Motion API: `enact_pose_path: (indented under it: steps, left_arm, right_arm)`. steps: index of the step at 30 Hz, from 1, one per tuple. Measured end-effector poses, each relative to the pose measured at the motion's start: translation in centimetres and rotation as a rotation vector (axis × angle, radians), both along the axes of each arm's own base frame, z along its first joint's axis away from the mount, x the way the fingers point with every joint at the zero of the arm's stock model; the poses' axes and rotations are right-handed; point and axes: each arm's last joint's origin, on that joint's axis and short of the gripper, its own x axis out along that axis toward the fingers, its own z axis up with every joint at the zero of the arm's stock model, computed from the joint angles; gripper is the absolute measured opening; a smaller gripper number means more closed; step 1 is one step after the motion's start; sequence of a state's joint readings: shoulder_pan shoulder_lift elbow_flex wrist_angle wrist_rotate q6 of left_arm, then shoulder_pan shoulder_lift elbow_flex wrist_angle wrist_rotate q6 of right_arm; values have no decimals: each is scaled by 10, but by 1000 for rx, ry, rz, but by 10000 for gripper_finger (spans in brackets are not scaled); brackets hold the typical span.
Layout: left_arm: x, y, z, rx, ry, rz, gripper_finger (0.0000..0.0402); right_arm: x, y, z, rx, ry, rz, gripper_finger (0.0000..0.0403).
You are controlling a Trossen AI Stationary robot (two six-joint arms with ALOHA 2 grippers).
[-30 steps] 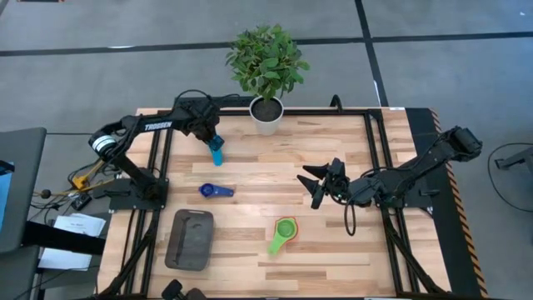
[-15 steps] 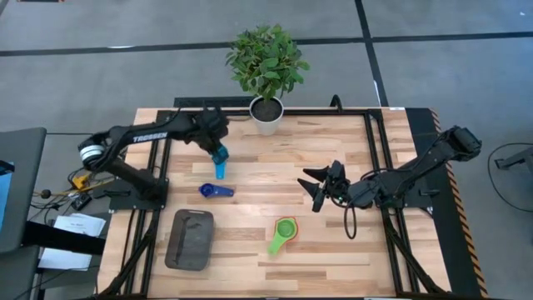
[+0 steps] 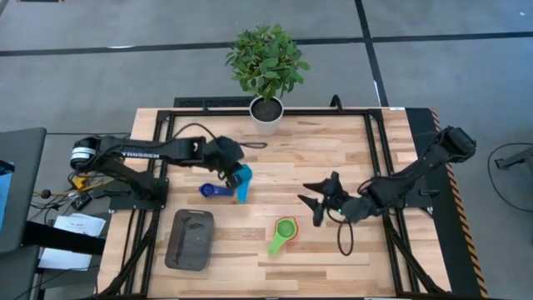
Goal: Nest measuring cups in basket
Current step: Stack the light blue measuring cup on top of the green measuring cup
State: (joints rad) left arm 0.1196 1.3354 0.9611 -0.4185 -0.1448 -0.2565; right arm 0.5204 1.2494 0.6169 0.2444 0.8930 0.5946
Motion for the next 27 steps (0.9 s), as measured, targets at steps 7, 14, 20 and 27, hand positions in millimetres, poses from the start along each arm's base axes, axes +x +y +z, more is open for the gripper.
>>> enact_pose_path:
  steps: [7, 14, 20, 27]
  left_arm:
    - [31, -33, 5, -10, -212, -179, 2]
    - [64, -45, 6, -11, -233, -242, 2]
    - [92, -60, 5, -58, -206, -383, 2]
    - [105, -75, 10, -53, -203, -479, 2]
  right_arm:
    - [-26, 13, -11, 119, 70, -19, 234]
    - [-34, 20, -14, 175, 72, -11, 234]
    - [-35, 22, -13, 204, 58, -6, 234]
    - [-39, 27, -14, 220, 64, 13, 234]
